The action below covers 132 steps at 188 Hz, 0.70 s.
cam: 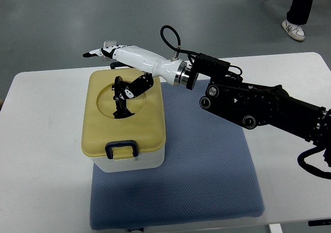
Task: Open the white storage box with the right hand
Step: 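Close the right hand fingers around the black lid handle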
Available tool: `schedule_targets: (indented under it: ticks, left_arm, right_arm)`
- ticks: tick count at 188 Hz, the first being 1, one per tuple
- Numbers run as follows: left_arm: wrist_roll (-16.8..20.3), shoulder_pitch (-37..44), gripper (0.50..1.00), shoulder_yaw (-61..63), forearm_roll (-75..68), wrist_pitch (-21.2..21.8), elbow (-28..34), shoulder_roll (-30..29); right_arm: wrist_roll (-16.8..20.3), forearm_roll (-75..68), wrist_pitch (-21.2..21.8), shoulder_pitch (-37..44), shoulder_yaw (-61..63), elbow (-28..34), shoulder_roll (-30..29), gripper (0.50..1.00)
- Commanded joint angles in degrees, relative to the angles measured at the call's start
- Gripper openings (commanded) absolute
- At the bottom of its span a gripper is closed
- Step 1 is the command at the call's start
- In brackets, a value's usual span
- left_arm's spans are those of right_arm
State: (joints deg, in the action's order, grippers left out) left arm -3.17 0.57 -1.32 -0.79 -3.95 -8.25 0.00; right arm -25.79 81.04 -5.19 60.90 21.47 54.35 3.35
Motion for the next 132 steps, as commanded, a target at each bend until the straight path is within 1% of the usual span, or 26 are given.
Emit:
schedule_targets:
  ticks: [1, 50, 55, 65, 76, 81, 86, 92, 94, 96, 100, 105, 110, 111, 115, 132]
  left_arm:
    - [0.0, 0.0, 1.000, 0.0, 0.0, 0.0, 0.0, 0.0]
    - [0.0, 0.0, 1.000, 0.1, 0.0, 0.0, 0.1, 0.0]
    - [0.0, 0.0, 1.000, 0.1, 0.0, 0.0, 0.0, 0.0]
    - [0.0, 0.0, 1.000, 0.1, 0.0, 0.0, 0.0, 0.0]
    - [0.0, 0.0, 1.000, 0.1, 0.0, 0.0, 0.0, 0.0]
    - [0.0, 0.0, 1.000, 0.1, 0.0, 0.0, 0.0, 0.0]
    - [0.0, 0.0, 1.000, 0.0, 0.0, 0.0, 0.0, 0.0]
    - [0.0, 0.0, 1.000, 0.0, 0.0, 0.0, 0.0, 0.0]
    - [0.0, 0.0, 1.000, 0.0, 0.0, 0.0, 0.0, 0.0]
    - [0.0, 0.0, 1.000, 0.0, 0.0, 0.0, 0.1, 0.0]
    - [0.0, 0.0, 1.000, 0.1, 0.0, 0.0, 0.0, 0.0]
    - [0.0, 0.0, 1.000, 0.0, 0.0, 0.0, 0.0, 0.0]
    - [0.0, 0.0, 1.000, 0.0, 0.0, 0.0, 0.0, 0.0]
    - [0.0, 0.0, 1.000, 0.0, 0.0, 0.0, 0.1, 0.0]
    - [0.0, 0.0, 1.000, 0.0, 0.0, 0.0, 0.0, 0.0]
    - [0.0, 0.0, 1.000, 0.0, 0.0, 0.0, 0.1, 0.0]
  right_arm:
    - [-0.1, 0.1, -0.1, -0.1, -0.2, -0.3, 0.0, 0.864]
    - [-0.1, 0.1, -0.2, -0.4, -0.8, -0.7, 0.0, 0.758]
    - [-0.1, 0.1, -0.2, -0.4, -0.8, -0.7, -0.1, 0.731]
    - [-0.1, 0.1, -0.2, -0.5, -0.8, -0.7, -0.1, 0.709]
    - [-0.1, 0.1, -0.2, -0.5, -0.7, -0.7, -0.1, 0.658]
    - [-0.1, 0.1, -0.2, -0.5, -0.7, -0.7, 0.0, 0.648]
    - [-0.1, 0.0, -0.2, -0.5, -0.7, -0.7, 0.0, 0.619]
    - [-0.1, 0.0, -0.2, -0.5, -0.6, -0.6, 0.0, 0.599]
    - [-0.1, 0.0, -0.2, -0.5, -0.6, -0.6, 0.0, 0.599]
    - [-0.1, 0.0, -0.2, -0.5, -0.6, -0.7, 0.1, 0.582]
    - [-0.1, 0.0, -0.2, -0.5, -0.6, -0.7, 0.1, 0.574]
    - [-0.1, -0.1, -0.2, -0.5, -0.6, -0.6, 0.3, 0.543]
    - [-0.1, -0.2, -0.2, -0.6, -0.6, -0.6, 0.3, 0.525]
    - [-0.1, -0.3, -0.2, -0.5, -0.6, -0.6, 0.4, 0.513]
    - [-0.1, -0.4, -0.2, -0.6, -0.6, -0.6, 0.5, 0.500]
    - [-0.3, -0.5, -0.2, -0.6, -0.3, -0.5, 0.9, 0.500]
